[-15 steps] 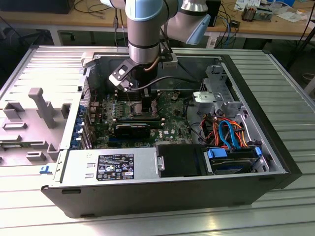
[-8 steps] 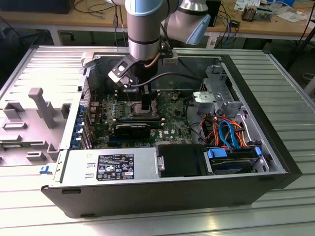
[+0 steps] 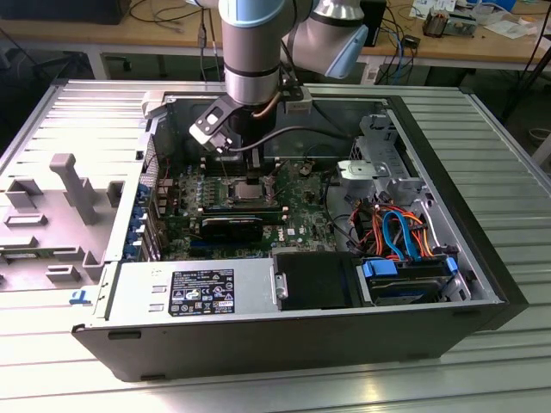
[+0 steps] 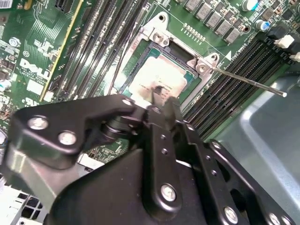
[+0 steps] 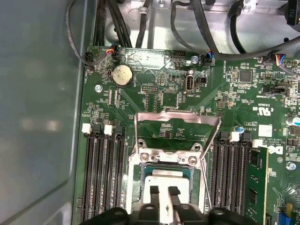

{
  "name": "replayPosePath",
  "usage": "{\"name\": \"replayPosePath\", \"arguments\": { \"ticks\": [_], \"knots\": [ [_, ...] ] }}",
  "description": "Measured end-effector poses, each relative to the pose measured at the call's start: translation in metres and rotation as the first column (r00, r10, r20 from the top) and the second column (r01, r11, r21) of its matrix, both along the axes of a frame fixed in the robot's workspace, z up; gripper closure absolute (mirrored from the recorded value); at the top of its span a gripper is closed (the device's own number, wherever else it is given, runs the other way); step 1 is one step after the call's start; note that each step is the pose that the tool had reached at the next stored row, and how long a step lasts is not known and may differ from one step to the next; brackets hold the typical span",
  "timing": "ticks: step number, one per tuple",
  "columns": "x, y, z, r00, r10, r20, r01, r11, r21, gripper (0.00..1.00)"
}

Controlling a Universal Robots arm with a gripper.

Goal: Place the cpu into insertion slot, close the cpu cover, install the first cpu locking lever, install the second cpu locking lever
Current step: 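Place the cpu into insertion slot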

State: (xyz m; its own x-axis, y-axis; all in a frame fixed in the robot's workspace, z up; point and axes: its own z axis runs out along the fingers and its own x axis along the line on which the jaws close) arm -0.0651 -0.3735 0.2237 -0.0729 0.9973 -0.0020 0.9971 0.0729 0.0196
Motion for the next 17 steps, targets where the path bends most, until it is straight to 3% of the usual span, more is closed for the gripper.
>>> {"name": "replayPosePath", "arguments": {
  "ticks": [2, 7, 11, 17],
  "knots": [
    [0.000, -0.0031, -0.0001, 1.0000, 0.000, 0.0000, 0.000, 1.0000, 0.0002, 0.89],
    [0.000, -0.0045, 0.0031, 1.0000, 0.000, 0.0000, 0.000, 1.0000, 0.0000, 0.89],
    [0.001, -0.0045, 0.0103, 1.0000, 0.000, -0.0002, 0.000, 1.0000, 0.0004, 0.89],
    [0.001, -0.0045, 0.0205, 1.0000, 0.000, -0.0001, 0.000, 1.0000, 0.0098, 0.89]
  ]
}}
